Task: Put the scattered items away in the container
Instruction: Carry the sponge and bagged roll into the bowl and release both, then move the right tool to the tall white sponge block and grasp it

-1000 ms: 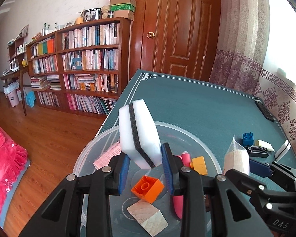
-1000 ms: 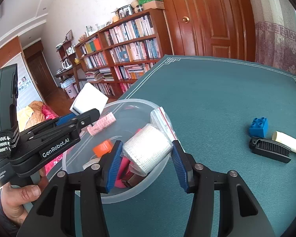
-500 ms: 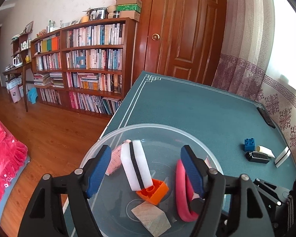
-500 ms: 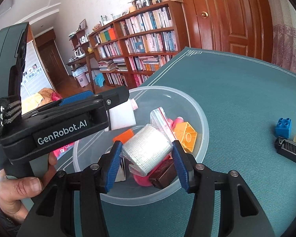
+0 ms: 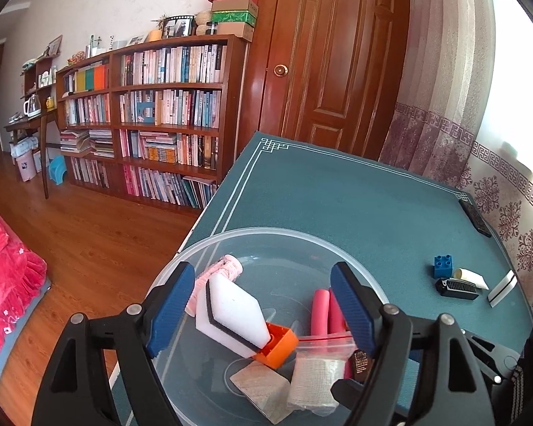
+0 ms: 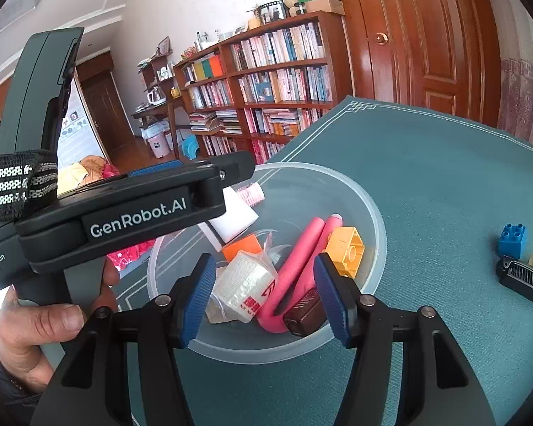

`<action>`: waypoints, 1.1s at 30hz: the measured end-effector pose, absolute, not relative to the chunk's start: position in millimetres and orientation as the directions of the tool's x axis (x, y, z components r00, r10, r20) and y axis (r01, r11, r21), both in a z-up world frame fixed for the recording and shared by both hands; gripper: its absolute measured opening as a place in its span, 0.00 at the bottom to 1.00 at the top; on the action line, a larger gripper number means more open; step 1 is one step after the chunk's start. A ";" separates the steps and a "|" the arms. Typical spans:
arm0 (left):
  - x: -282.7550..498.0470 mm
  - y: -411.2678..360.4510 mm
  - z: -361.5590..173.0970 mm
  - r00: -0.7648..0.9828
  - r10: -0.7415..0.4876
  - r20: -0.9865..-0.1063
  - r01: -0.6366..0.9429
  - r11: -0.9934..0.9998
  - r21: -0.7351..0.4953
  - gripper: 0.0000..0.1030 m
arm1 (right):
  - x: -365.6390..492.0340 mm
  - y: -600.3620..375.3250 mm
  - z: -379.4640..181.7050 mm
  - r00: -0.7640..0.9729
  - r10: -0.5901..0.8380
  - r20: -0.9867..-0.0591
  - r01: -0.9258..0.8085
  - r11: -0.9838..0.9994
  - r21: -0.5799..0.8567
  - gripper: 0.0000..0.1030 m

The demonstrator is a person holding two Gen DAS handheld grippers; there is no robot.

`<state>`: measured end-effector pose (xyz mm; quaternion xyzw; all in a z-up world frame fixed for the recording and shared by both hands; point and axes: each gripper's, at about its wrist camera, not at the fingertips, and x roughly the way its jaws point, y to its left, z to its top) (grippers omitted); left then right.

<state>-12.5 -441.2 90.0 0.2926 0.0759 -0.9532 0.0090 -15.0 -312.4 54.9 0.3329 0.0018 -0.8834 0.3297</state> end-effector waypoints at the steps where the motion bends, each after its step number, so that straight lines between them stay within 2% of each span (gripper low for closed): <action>1: -12.2 -441.6 90.4 -0.829 0.027 -0.559 0.063 -0.988 -0.142 0.80 | -14.9 -310.9 54.5 -0.562 -0.580 -0.590 0.579 -0.785 0.220 0.59; 13: -11.9 -429.1 89.9 -0.824 0.046 -0.565 0.035 -0.990 -0.133 0.85 | -14.8 -268.5 50.9 -0.608 -0.528 -0.592 0.464 -0.842 0.275 0.59; 20: -8.6 -415.2 88.9 -0.824 0.055 -0.563 0.014 -0.993 -0.118 0.99 | -15.7 -235.5 50.8 -0.651 -0.473 -0.594 0.379 -0.880 0.285 0.59; 33: -8.3 -380.4 81.4 -0.801 0.089 -0.591 -0.046 -0.995 -0.088 0.99 | -11.9 -169.5 42.4 -0.697 -0.374 -0.612 0.242 -0.926 0.290 0.59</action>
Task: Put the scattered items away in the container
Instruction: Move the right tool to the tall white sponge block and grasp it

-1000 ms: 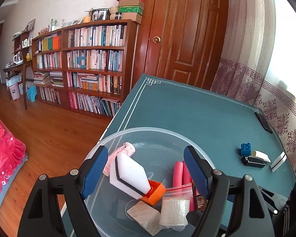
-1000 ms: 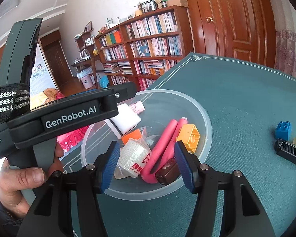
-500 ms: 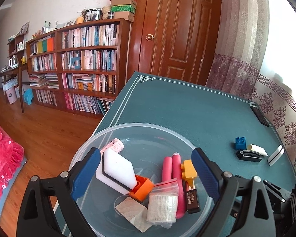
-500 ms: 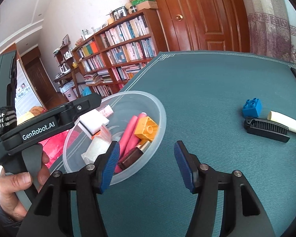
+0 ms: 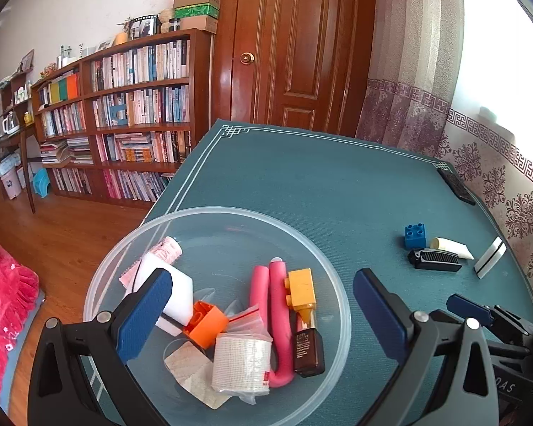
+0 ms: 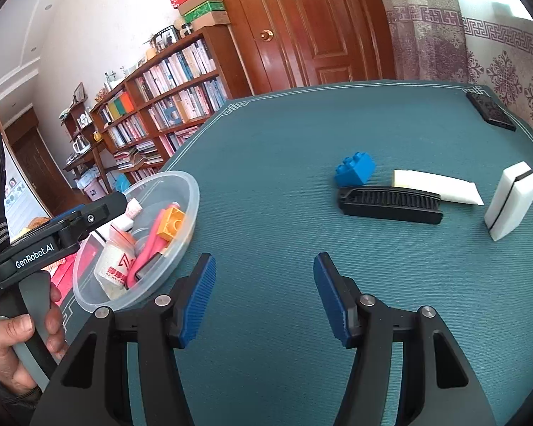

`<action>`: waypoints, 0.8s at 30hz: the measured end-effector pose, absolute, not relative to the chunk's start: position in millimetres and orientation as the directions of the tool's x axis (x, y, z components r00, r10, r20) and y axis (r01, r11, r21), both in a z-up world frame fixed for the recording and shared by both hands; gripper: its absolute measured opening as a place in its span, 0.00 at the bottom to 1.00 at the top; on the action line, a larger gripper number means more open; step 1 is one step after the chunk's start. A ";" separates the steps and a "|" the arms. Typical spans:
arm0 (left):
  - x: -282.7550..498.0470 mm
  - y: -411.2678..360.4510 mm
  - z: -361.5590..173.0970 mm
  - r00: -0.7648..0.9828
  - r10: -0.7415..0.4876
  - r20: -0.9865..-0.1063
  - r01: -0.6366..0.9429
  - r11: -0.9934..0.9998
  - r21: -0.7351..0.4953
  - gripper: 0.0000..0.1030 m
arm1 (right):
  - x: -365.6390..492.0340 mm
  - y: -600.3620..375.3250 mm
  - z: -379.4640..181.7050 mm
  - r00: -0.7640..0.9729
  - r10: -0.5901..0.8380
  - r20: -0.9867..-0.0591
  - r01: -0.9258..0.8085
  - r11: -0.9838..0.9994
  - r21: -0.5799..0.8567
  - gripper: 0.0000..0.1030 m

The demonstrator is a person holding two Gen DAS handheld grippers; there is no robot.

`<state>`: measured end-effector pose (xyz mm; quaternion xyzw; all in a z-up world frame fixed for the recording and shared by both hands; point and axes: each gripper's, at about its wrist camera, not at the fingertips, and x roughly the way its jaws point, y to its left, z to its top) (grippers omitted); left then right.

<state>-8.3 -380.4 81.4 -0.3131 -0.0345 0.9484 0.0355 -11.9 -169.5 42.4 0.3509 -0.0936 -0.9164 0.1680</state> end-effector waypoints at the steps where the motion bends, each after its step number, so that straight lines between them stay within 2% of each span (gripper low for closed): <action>1: -8.5 -377.3 81.2 -0.800 0.093 -0.593 -0.050 -0.995 -0.088 0.99 | -11.0 -163.9 41.9 -0.700 -0.365 -0.614 0.233 -0.929 0.287 0.59; 24: -12.4 -272.3 79.5 -0.752 0.219 -0.622 -0.250 -0.967 -0.038 0.99 | -13.1 -25.6 26.9 -0.738 -0.137 -0.661 -0.068 -0.959 0.275 0.59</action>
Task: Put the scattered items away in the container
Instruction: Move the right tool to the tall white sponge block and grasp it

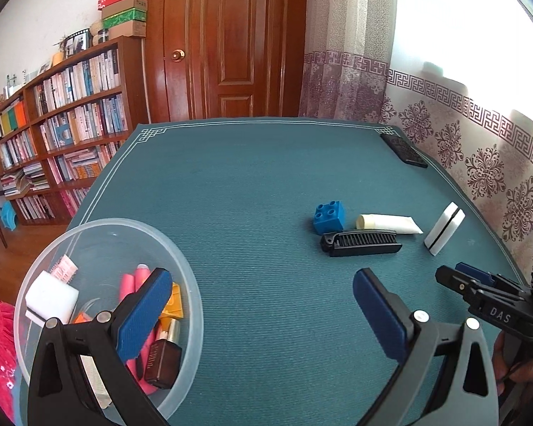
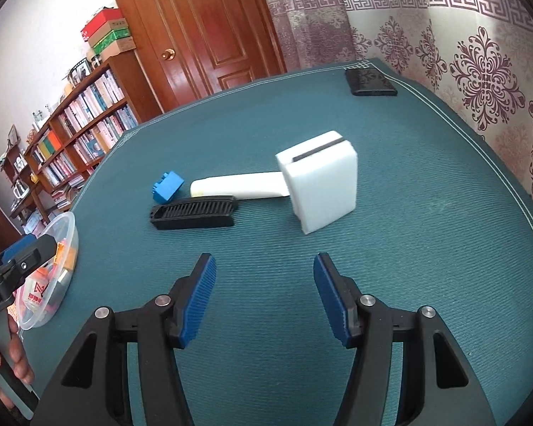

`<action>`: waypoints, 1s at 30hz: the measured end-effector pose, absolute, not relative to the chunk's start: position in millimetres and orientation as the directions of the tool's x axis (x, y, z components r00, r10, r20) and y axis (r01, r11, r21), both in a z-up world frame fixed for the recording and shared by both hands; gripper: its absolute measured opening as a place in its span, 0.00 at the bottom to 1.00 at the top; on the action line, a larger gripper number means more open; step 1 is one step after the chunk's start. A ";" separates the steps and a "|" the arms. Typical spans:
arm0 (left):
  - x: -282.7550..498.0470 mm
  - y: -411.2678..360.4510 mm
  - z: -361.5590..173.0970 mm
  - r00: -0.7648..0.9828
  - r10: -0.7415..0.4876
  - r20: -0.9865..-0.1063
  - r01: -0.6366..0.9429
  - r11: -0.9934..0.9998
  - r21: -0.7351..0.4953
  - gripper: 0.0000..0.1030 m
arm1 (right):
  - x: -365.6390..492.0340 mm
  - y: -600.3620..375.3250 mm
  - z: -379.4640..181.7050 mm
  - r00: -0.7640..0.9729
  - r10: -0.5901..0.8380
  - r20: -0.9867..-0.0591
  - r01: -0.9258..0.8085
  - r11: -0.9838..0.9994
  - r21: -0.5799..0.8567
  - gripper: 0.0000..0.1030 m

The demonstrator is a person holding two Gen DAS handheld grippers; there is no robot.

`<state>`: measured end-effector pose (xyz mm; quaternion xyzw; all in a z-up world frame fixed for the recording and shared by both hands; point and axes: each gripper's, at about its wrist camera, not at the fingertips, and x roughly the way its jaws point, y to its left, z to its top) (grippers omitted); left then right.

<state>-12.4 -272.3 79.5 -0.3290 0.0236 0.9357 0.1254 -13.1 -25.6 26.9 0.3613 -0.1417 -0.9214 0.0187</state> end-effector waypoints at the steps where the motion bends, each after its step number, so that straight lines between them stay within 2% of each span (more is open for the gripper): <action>1: -12.4 -269.2 79.2 -0.749 0.224 -0.623 -0.258 -0.965 -0.038 0.99 | -14.2 -21.2 26.3 -0.738 -0.130 -0.662 -0.077 -0.959 0.274 0.59; 11: -21.5 -251.6 67.7 -0.697 0.269 -0.664 -0.279 -0.956 -0.094 0.99 | -32.8 4.6 27.3 -0.737 -0.087 -0.670 -0.104 -0.965 0.240 0.59; 19: -22.4 -235.0 67.2 -0.687 0.272 -0.674 -0.309 -0.949 -0.068 0.99 | -52.3 13.7 27.8 -0.755 -0.044 -0.654 -0.108 -0.976 0.190 0.59; 25: -31.6 -215.8 66.3 -0.683 0.276 -0.677 -0.331 -0.942 -0.051 0.99 | -57.9 17.8 31.7 -0.783 -0.107 -0.613 -0.063 -0.967 0.248 0.59; 30: -47.9 -201.9 63.3 -0.672 0.289 -0.682 -0.323 -0.943 -0.081 0.99 | -59.9 14.8 29.3 -0.785 -0.161 -0.598 -0.014 -0.961 0.276 0.59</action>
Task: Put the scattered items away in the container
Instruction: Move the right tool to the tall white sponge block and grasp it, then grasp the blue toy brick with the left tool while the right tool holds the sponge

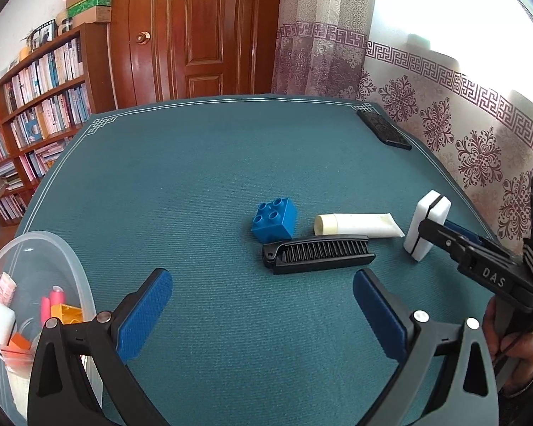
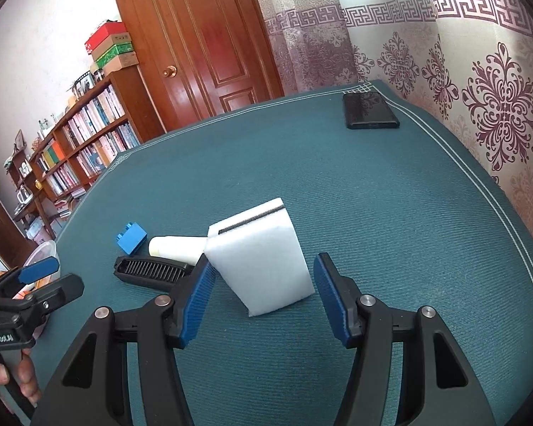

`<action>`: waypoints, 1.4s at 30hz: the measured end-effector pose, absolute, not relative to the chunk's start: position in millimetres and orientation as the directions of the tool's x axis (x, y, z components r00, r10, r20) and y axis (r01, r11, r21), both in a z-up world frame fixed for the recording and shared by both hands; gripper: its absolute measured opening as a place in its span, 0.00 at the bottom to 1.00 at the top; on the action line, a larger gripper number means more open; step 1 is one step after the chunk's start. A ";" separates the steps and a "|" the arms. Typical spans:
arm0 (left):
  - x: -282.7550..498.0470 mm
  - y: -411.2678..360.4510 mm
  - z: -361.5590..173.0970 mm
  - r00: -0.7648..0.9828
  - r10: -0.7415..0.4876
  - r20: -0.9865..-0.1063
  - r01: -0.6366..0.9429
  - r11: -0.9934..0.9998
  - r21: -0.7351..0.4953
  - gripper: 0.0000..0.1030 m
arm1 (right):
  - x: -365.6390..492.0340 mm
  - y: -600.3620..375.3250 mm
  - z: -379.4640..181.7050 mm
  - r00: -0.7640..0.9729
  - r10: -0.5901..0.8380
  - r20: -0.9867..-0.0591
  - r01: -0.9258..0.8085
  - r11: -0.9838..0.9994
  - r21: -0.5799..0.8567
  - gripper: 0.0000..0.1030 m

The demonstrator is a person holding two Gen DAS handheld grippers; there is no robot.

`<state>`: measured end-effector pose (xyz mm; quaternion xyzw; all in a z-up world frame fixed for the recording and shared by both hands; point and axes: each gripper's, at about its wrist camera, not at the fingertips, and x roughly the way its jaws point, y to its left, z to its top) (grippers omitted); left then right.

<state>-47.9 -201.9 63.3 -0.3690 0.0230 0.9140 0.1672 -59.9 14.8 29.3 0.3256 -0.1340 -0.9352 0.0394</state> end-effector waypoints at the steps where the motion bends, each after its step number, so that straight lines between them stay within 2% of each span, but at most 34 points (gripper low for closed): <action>1: -51.5 -199.9 63.5 -0.671 0.293 -0.681 -0.317 -0.944 -0.093 0.99 | -60.7 15.0 28.3 -0.782 -0.162 -0.602 -0.016 -0.960 0.279 0.58; 2: -55.4 -198.0 63.8 -0.671 0.297 -0.679 -0.312 -0.944 -0.105 0.99 | -61.9 16.1 27.2 -0.778 -0.165 -0.606 -0.019 -0.958 0.285 0.52; 12: -90.6 -177.1 59.6 -0.668 0.297 -0.682 -0.287 -0.949 -0.132 0.99 | -61.7 21.1 25.1 -0.783 -0.180 -0.595 -0.024 -0.948 0.319 0.51; 15: -96.8 -177.8 55.5 -0.667 0.299 -0.683 -0.289 -0.948 -0.133 0.90 | -61.2 22.6 24.5 -0.783 -0.184 -0.594 -0.027 -0.944 0.329 0.51; 17: -103.4 -179.2 49.5 -0.653 0.300 -0.696 -0.281 -0.949 -0.144 0.68 | -61.3 21.8 24.4 -0.784 -0.182 -0.594 -0.028 -0.945 0.326 0.51; 18: -108.1 -178.8 45.5 -0.639 0.303 -0.707 -0.276 -0.948 -0.158 0.64 | -61.3 21.3 24.4 -0.783 -0.180 -0.595 -0.028 -0.946 0.324 0.51; 28: -114.4 -177.5 31.7 -0.627 0.311 -0.714 -0.275 -0.946 -0.170 0.61 | -61.9 21.2 23.0 -0.781 -0.177 -0.599 -0.029 -0.948 0.318 0.51; 30: -113.8 -176.6 32.0 -0.635 0.303 -0.711 -0.275 -0.948 -0.159 0.53 | -61.8 20.7 22.7 -0.781 -0.175 -0.600 -0.030 -0.948 0.316 0.51; 32: -112.9 -176.6 33.4 -0.637 0.306 -0.707 -0.279 -0.947 -0.158 0.39 | -61.9 20.0 22.7 -0.781 -0.172 -0.601 -0.030 -0.950 0.311 0.51; 33: -112.9 -175.5 34.1 -0.638 0.307 -0.706 -0.280 -0.947 -0.158 0.35 | -61.8 19.7 22.7 -0.781 -0.170 -0.601 -0.031 -0.951 0.309 0.51; 42: -98.8 -177.5 45.0 -0.686 0.274 -0.674 -0.265 -0.957 -0.120 0.36 | -61.7 17.8 22.9 -0.781 -0.162 -0.603 -0.032 -0.954 0.298 0.51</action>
